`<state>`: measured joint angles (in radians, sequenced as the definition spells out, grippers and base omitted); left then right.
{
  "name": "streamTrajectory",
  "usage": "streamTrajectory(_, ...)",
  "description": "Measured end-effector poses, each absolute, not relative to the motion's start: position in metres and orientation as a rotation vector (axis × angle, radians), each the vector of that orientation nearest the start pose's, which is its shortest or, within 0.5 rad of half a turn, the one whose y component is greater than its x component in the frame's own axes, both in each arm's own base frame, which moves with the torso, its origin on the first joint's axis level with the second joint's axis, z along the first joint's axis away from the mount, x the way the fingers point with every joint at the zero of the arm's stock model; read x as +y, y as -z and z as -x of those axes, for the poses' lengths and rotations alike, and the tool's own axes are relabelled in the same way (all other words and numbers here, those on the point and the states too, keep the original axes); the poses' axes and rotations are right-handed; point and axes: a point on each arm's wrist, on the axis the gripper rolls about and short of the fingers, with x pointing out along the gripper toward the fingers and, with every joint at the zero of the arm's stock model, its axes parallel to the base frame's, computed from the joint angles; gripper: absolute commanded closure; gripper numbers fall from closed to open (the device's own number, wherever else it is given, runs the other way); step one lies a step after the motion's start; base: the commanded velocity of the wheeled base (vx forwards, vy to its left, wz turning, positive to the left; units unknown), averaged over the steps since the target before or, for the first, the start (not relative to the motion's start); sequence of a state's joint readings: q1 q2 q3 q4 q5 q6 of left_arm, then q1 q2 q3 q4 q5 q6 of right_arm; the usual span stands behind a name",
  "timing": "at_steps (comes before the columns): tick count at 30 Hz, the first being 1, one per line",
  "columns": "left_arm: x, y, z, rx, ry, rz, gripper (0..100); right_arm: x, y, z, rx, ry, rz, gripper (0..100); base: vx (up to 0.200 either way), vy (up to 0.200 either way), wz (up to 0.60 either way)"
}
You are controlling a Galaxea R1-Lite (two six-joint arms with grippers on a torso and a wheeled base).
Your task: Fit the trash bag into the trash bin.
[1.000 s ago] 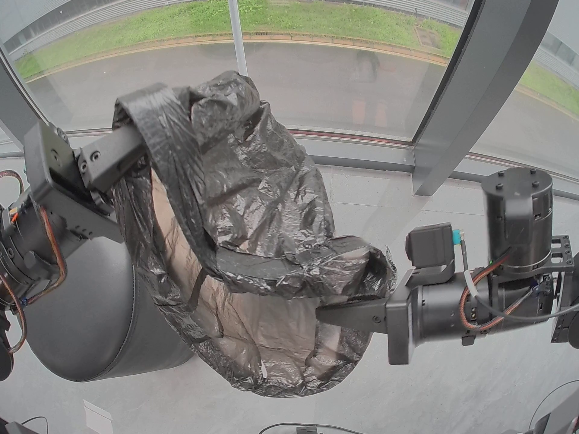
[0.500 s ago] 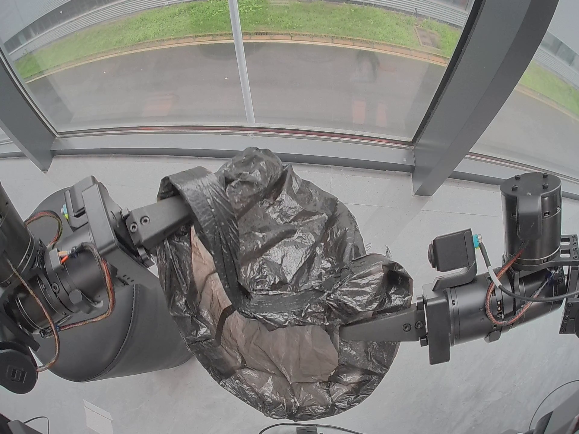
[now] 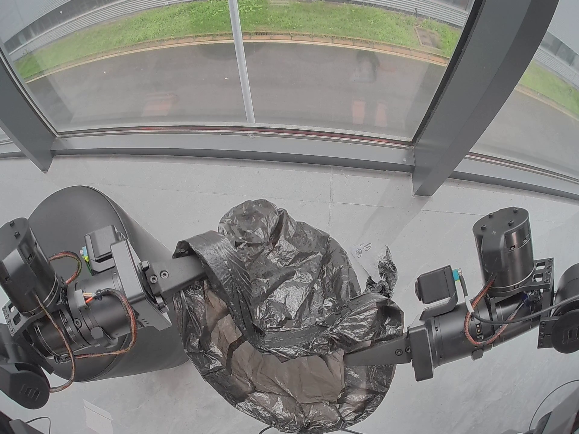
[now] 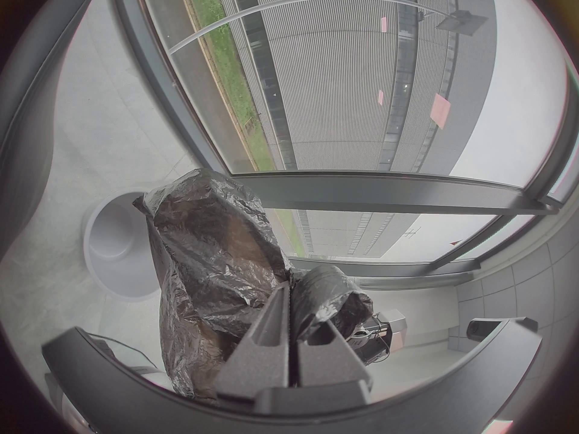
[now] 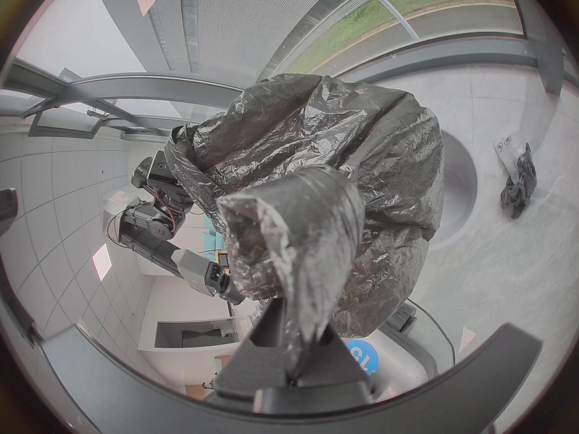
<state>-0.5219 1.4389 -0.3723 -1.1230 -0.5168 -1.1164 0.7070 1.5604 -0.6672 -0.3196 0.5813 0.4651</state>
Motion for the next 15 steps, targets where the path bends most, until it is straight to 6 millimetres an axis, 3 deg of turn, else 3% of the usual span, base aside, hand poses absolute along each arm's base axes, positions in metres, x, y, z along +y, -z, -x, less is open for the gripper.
streamTrajectory(15, -0.124, -0.154, -0.191, 0.626, 0.898, 1.007, 100, 0.181, -0.132, -0.190, 0.951, -1.068, -0.335, 100, 0.000, 0.000, 0.00)
